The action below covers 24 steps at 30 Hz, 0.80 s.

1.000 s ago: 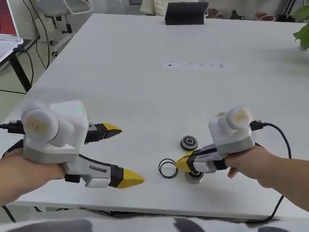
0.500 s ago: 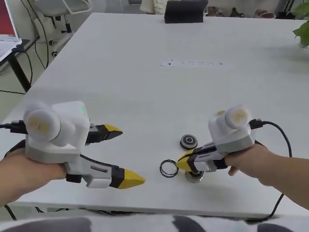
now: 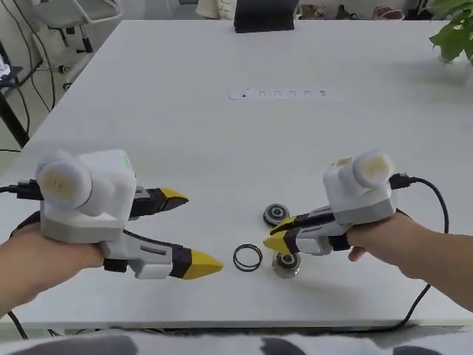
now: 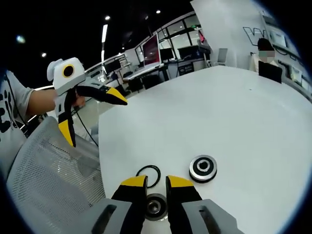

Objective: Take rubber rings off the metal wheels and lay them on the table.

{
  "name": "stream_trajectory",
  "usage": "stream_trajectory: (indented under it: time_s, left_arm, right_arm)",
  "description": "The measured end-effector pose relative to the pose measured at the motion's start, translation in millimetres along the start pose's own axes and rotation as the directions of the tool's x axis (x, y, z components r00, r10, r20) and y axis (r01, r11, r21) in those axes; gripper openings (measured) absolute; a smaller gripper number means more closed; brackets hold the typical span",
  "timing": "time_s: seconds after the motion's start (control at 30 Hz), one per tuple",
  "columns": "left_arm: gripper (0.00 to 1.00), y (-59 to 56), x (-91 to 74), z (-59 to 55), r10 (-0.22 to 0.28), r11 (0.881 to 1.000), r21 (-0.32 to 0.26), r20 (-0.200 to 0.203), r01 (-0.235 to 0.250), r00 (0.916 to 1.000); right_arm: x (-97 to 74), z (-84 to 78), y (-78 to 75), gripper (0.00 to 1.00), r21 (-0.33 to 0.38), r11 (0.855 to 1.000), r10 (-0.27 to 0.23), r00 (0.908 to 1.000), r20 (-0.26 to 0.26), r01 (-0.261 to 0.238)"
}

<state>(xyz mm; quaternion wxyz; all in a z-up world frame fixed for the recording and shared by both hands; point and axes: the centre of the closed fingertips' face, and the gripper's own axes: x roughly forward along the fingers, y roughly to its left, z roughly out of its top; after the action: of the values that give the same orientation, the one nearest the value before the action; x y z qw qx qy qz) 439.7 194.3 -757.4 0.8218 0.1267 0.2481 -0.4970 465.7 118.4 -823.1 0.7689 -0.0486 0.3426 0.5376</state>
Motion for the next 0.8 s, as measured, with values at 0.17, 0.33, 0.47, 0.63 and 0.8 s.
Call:
stream_trajectory:
  time_s: [0.17, 0.33, 0.47, 0.63, 0.8]
  left_arm:
    - [0.65, 2.4, 11.5, 5.8, -0.014, 1.0, 0.0, 0.0, 0.014, 0.9999]
    - [0.61, 5.8, 25.3, 10.8, -0.03, 1.0, 0.007, -0.006, 0.03, 0.9995]
    - [0.58, 8.9, 34.7, 12.9, -0.041, 0.999, 0.0, -0.013, 0.041, 0.9991]
    - [0.55, 13.9, 44.8, 15.7, -0.054, 0.998, -0.013, -0.014, 0.054, 0.9984]
    - [0.52, 21.3, 54.9, 16.0, -0.052, 0.998, -0.035, -0.019, 0.051, 0.9985]
  right_arm:
    - [-8.8, -0.2, -9.6, 0.13, 0.0, 1.0, -0.025, 0.9995, 0.018, 0.025]
    - [-15.3, -3.1, -19.3, 0.13, 0.009, 0.999, -0.039, 0.9989, 0.025, 0.039]
    - [-20.9, -5.8, -29.4, 0.14, 0.015, 0.998, -0.061, 0.9976, 0.031, 0.061]
    - [-25.3, -7.9, -42.0, 0.16, 0.028, 0.996, -0.088, 0.9954, 0.038, 0.087]
    - [-25.8, -9.2, -50.6, 0.17, 0.028, 0.994, -0.103, 0.9936, 0.047, 0.101]
